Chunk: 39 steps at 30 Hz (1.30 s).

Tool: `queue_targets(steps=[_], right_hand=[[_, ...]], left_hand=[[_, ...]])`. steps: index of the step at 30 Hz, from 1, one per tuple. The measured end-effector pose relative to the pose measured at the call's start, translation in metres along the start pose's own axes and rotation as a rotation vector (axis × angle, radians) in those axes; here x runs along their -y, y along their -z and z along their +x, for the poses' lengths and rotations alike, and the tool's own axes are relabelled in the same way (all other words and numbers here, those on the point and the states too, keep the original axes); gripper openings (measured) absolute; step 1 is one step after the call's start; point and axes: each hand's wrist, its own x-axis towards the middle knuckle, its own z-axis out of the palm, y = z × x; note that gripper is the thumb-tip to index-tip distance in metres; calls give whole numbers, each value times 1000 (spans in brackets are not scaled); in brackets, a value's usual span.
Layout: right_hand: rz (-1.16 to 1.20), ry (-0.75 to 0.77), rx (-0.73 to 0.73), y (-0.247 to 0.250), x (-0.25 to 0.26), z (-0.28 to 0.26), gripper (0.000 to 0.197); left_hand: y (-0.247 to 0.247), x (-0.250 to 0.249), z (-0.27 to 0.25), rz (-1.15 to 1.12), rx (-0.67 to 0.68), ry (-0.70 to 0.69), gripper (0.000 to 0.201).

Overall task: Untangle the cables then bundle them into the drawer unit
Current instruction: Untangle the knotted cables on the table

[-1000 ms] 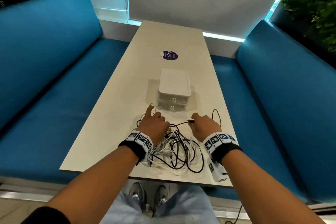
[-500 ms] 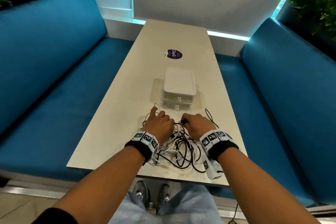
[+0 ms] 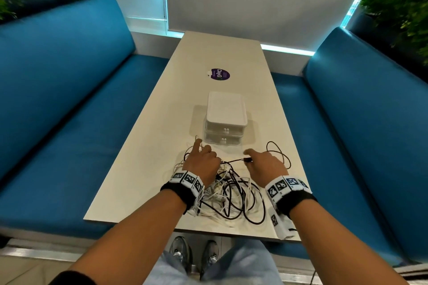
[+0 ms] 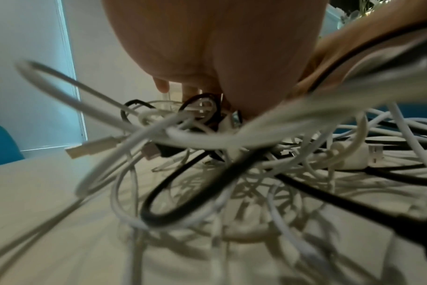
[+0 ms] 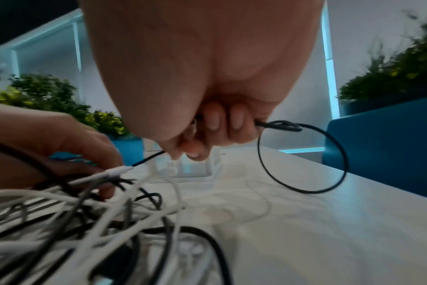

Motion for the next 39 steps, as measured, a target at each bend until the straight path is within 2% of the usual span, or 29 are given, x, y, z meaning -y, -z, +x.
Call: queue_targets(steps=[2, 6, 9, 12, 15, 17, 23, 28, 31, 36, 39], right_hand=[[105, 108, 35, -3, 15, 3, 36], [127, 174, 73, -11, 38, 12, 18], [139, 176, 78, -12, 38, 16, 12], [117, 205, 73, -9, 35, 16, 12], [101, 237, 63, -2, 30, 13, 12], [100, 226, 67, 2, 26, 13, 14], [117, 128, 61, 8, 4, 12, 11], [129, 43, 63, 11, -18, 6, 14], [89, 2, 47, 11, -27, 4, 15], [53, 52, 29, 7, -12, 1, 12], [59, 89, -2, 5, 0, 1, 11]], left_hand=[[4, -4, 1, 21, -13, -16, 28], [3, -7, -1, -21, -78, -50, 29], [-3, -4, -2, -108, -159, -77, 21], [-12, -1, -2, -146, -293, -45, 7], [-11, -1, -1, -120, -351, -67, 21], [-6, 1, 0, -88, -340, -81, 26], [-3, 2, 3, -87, -234, -52, 15], [-6, 1, 2, -204, -230, -17, 29], [-8, 3, -2, -243, -217, -47, 37], [1, -5, 5, -425, -209, -17, 55], [8, -4, 9, -458, -168, 2, 59]])
